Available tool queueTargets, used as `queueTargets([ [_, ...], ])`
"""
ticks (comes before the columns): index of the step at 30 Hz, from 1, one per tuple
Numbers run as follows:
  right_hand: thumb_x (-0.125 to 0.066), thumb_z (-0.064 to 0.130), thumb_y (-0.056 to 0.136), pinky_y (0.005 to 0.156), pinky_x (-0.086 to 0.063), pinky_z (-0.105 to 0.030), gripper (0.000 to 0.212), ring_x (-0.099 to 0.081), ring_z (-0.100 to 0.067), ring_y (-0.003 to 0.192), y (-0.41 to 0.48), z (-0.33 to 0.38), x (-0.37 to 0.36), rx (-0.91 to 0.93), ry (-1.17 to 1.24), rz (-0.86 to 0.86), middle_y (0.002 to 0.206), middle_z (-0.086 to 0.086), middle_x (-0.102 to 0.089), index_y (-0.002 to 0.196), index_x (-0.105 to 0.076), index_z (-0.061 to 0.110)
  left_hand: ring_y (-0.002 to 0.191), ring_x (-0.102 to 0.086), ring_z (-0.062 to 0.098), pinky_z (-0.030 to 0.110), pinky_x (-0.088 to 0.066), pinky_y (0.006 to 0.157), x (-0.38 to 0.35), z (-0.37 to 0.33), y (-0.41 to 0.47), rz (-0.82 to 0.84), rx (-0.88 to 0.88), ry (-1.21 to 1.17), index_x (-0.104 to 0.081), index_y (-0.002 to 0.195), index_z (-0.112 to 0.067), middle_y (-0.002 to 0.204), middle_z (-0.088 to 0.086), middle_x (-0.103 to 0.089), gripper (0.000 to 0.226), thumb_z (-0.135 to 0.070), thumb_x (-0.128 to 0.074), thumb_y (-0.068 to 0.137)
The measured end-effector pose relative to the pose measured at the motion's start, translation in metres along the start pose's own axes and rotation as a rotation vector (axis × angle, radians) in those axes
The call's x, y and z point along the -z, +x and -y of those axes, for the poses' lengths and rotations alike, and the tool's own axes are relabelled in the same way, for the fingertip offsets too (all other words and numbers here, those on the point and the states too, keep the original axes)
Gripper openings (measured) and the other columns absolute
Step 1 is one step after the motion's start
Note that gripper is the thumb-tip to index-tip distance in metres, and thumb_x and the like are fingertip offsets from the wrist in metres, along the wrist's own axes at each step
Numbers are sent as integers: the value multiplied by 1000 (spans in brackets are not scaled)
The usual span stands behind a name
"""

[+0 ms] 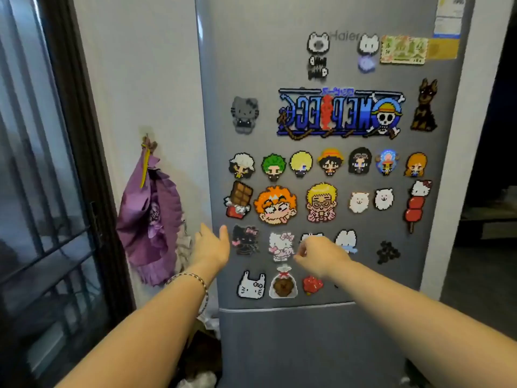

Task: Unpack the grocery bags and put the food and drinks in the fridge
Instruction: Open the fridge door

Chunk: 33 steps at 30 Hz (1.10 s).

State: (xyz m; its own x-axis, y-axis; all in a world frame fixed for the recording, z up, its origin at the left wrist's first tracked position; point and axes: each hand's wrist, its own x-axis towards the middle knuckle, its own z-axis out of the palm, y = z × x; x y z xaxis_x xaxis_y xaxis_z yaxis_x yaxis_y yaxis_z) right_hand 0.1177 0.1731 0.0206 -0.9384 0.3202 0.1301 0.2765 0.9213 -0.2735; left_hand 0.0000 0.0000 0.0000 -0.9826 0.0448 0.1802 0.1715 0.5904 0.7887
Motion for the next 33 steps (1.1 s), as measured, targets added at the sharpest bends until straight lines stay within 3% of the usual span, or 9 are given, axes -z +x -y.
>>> queueTargets([
  [4,-48,30,94,84,-51,-37,29,-61,-29,103,27,17,-3,-85,-55,-3,111,-9,-67,108,-66,11,133,-36,36,43,-30,108,-3,3,56,79,-44,-132,-27,145,-5,148,19,-33,57,-42,-25,102],
  [7,-48,29,94,83,-51,-37,29,-61,-29,103,37,26,-3,-135,-61,-32,112,-10,-67,109,-66,12,122,-46,39,43,-36,99,-10,6,76,102,-95,-182,-37,131,-3,137,24,-44,51,-42,-23,101],
  [10,-47,28,94,84,-51,-37,28,-61,-30,103,29,33,-8,-165,-61,-73,111,-10,-67,108,-65,11,115,-48,40,43,-37,92,-10,15,77,93,-128,-133,-41,122,0,129,27,-47,50,-42,-24,101],
  [17,-43,25,95,74,-47,-32,29,-62,-30,96,-12,28,-7,-231,-55,-89,99,-10,-67,101,-65,8,117,-47,42,45,-36,95,2,13,69,159,-150,-76,-40,123,3,129,29,-46,51,-40,-24,102],
  [22,-41,24,95,79,-49,-35,28,-61,-29,98,-48,27,14,-178,-95,-168,108,-9,-66,106,-63,10,82,-48,30,37,-36,71,14,17,12,87,-257,-33,-38,95,-5,99,20,-50,39,-41,-25,100],
  [26,-43,29,96,80,-46,-34,30,-58,-30,104,-90,32,32,-161,-61,-224,114,-11,-61,111,-58,7,79,-47,26,34,-36,70,30,7,-58,61,-311,34,-38,92,-8,97,12,-47,40,-46,-27,99],
  [30,-44,35,96,98,-43,-40,42,-47,-30,119,-151,36,44,-84,12,-281,130,-13,-46,127,-47,6,83,-46,24,30,-35,76,37,-5,-140,69,-405,-62,-41,81,-10,112,12,-42,36,-42,-39,98],
  [33,-47,37,95,107,-36,-42,51,-37,-27,130,-210,30,55,-29,73,-358,139,-11,-37,136,-39,7,83,-47,24,24,-37,66,33,-21,-210,81,-544,-147,-36,68,-17,92,6,-47,35,-35,-49,96],
])
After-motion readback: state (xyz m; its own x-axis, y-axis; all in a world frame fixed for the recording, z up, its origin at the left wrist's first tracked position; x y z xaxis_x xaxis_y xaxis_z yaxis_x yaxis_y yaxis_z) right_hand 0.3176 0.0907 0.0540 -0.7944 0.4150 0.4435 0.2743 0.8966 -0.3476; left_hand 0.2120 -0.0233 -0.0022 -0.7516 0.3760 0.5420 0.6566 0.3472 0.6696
